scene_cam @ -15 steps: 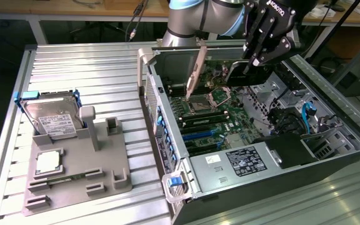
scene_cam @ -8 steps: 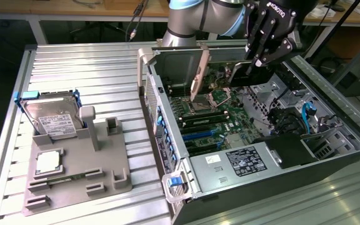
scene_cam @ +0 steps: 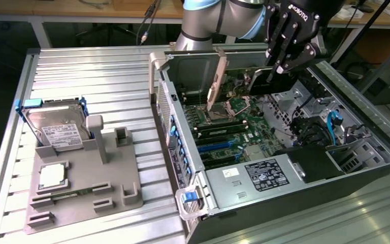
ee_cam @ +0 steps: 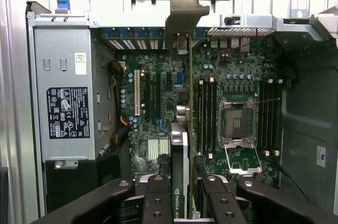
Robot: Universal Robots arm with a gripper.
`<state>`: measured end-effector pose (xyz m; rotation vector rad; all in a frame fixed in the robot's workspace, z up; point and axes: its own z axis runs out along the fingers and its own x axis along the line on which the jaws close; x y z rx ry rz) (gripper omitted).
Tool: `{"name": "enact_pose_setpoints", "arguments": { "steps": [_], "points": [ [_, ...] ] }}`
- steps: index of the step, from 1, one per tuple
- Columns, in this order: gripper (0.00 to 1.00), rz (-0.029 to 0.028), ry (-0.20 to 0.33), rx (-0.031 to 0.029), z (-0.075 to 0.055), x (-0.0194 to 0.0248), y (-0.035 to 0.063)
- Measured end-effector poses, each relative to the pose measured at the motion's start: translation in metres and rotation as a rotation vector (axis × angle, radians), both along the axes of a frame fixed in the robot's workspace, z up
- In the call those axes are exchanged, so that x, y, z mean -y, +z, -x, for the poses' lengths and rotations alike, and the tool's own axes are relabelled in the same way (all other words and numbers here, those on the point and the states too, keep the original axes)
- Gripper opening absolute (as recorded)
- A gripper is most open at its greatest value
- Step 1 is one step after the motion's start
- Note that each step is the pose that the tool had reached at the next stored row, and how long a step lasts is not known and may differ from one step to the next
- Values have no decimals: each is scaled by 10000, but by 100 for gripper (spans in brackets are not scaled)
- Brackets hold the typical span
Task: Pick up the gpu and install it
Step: 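Insert the gpu into the slot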
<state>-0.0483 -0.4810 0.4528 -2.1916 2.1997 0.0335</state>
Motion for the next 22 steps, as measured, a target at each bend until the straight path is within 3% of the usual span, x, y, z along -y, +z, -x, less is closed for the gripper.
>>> {"name": "enact_pose_setpoints", "arguments": {
  "steps": [22],
  "points": [
    [27, -1, 0, 12, 0, 0, -59]
  ]
}}
